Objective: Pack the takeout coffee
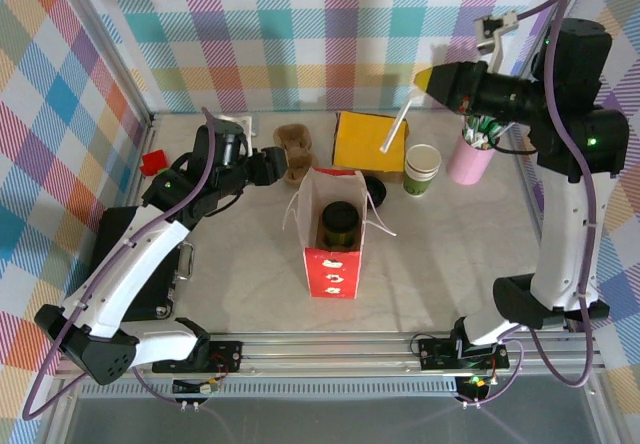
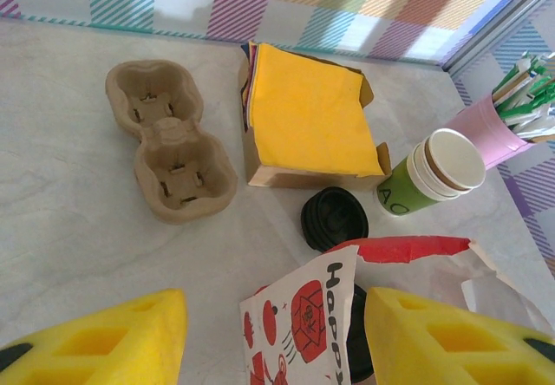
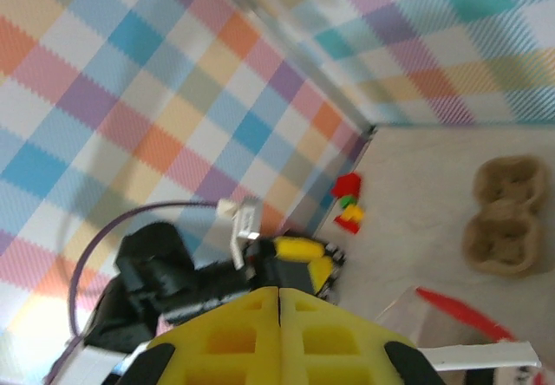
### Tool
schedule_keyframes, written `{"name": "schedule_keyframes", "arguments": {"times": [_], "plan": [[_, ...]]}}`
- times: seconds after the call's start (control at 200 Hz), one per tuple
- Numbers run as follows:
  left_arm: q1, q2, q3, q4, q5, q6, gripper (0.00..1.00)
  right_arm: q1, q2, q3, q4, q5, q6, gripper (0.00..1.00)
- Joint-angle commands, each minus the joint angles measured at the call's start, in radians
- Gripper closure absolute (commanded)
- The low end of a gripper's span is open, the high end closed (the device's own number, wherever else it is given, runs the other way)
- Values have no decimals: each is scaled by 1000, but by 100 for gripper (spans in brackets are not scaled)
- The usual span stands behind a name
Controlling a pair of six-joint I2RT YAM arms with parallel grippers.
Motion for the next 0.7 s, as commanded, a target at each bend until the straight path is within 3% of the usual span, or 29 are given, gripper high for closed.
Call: {"name": "schedule_keyframes", "arguments": {"times": [0.0, 0.425, 0.695], "plan": [[12, -21, -12, -21, 10, -17, 44, 64, -22, -69, 35, -40, 28, 100], [11, -12, -19, -8, 22, -25, 44, 372, -68, -332, 44, 114, -27, 100], [11, -16, -36, -8, 16, -24, 44, 548, -112, -554, 156, 177, -66, 100]]}}
